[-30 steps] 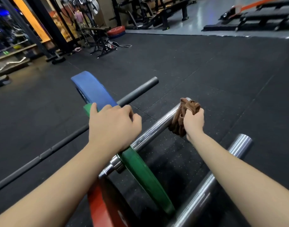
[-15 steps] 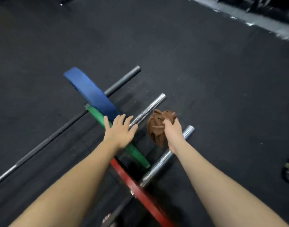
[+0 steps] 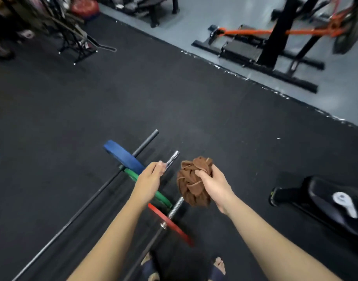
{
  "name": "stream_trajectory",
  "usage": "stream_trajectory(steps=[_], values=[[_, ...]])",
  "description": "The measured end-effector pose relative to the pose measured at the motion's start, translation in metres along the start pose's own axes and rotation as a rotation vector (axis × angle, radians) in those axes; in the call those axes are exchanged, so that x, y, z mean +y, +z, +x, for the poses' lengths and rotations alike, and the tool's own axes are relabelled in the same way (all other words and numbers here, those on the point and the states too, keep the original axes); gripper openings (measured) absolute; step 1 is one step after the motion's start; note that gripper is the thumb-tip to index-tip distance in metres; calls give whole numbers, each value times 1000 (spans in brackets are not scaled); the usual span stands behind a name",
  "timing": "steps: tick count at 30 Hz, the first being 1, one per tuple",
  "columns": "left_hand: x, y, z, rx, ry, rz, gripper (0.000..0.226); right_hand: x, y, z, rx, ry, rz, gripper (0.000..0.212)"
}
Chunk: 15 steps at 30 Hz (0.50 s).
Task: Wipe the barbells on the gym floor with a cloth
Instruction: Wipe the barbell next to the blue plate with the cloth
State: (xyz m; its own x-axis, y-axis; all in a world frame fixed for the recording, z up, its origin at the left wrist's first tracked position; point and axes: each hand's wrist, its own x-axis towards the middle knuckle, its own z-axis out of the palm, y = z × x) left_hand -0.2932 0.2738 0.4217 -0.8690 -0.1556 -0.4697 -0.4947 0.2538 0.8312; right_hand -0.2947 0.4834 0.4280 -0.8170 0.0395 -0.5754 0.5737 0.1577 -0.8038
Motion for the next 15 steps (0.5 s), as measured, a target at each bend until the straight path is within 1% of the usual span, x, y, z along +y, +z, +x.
stream_trajectory(steps=[2, 4, 6, 8, 10, 12, 14, 15], values=[[21, 5, -13, 51, 64, -47, 30, -15, -10, -25, 3, -45, 33, 26], [27, 15, -22, 80, 73, -100, 29, -14, -20, -43, -18, -57, 64, 22], [25, 36, -29, 46, 38, -102, 30, -3, -34, -55, -29, -33, 93, 22], [22, 62, -37, 27, 20, -123, 33, 8, -49, -64, -67, -33, 119, 27], [18, 85, -40, 26, -3, -138, 34, 13, -69, -66, -116, -1, 168, 39], [17, 103, -41, 41, -17, -160, 36, 13, -90, -63, -159, 30, 221, 58], [20, 116, -40, 46, -38, -186, 39, 8, -108, -53, -225, 51, 352, 77], [22, 120, -39, 50, -53, -191, 40, 1, -115, -48, -242, 73, 439, 83]])
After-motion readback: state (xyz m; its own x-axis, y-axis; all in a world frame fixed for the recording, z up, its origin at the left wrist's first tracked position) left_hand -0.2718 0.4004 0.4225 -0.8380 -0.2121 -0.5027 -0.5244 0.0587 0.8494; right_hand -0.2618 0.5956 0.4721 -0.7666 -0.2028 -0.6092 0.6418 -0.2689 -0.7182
